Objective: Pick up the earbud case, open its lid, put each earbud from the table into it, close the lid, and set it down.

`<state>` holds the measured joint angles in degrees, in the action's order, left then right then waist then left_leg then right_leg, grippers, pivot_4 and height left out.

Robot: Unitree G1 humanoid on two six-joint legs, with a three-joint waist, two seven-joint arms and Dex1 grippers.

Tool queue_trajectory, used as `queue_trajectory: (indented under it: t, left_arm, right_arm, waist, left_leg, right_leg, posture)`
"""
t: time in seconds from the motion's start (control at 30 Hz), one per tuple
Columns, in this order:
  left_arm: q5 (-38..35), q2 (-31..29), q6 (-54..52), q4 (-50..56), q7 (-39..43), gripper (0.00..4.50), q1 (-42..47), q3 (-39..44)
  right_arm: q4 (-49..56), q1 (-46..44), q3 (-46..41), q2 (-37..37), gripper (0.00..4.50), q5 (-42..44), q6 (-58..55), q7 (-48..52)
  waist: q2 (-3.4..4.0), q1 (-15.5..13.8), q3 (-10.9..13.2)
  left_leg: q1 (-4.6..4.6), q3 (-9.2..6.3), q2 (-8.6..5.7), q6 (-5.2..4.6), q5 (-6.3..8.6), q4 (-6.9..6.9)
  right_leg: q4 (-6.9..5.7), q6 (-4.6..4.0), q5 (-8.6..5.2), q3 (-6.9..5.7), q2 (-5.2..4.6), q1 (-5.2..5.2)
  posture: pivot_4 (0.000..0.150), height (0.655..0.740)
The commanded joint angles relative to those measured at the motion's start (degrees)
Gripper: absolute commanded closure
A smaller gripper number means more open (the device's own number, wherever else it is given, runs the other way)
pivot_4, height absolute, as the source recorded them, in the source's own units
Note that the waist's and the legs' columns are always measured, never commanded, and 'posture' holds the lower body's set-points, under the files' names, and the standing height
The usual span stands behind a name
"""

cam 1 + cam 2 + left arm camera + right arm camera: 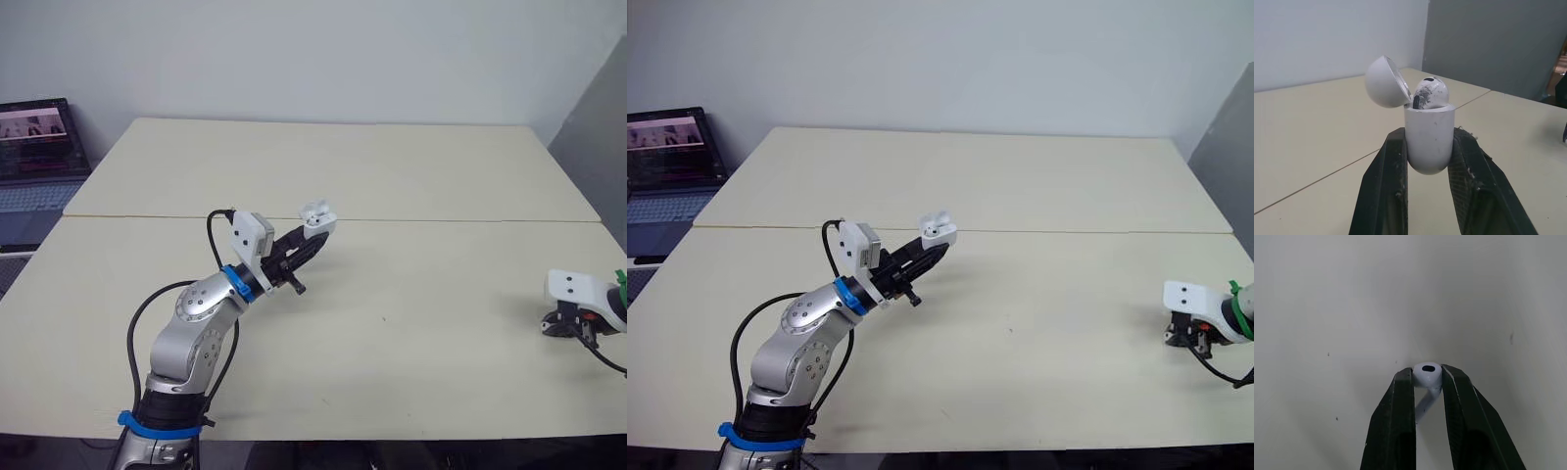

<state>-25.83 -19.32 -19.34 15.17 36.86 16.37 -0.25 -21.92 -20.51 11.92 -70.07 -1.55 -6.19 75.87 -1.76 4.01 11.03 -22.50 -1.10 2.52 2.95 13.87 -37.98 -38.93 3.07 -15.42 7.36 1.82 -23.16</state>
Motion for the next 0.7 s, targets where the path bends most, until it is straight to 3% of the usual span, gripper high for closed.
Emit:
queue_trajectory:
  t: [0.03,0.23,0.7]
  left_arm:
    - [0.0,-0.1,1.0,2.4,-0.5,3.77,-0.2,0.6]
    - [-0.6,-1.1,0.0,3.7,-0.3,3.77,-1.1,1.0]
    - [-1.0,-1.4,-1.6,4.7,-0.4,3.77,-0.4,0.9]
  right_arm:
    - [-5.9,-2.1,-0.4,2.8,4.09,-2.5,3.1,-3.2]
    - [-4.4,-2.2,-2.6,4.2,4.09,-0.8,3.8,-1.4]
    - [-3.1,-2.6,-1.5,5.7,4.09,-3.6,3.5,-1.5]
  waist:
    - [-0.2,0.6,0.0]
    - [-0.49,1.1,-0.1]
    - [-0.49,1.1,-0.1]
  left_leg:
    - [0.04,0.0,0.0,0.0,-0.01,-0.03]
    - [0.08,0.27,-0.03,0.0,-0.03,-0.15]
    - [0.18,0.73,-0.01,-0.01,-0.01,0.01]
  right_leg:
    - [0.0,0.0,0.0,0.02,0.0,0.06]
    - [0.01,0.39,0.24,0.41,0.0,0.09]
    - [0.04,0.41,0.25,0.89,0.05,-0.07]
  posture:
    - [0.15,0.74]
    - [0.15,0.74]
    - [0.15,0.74]
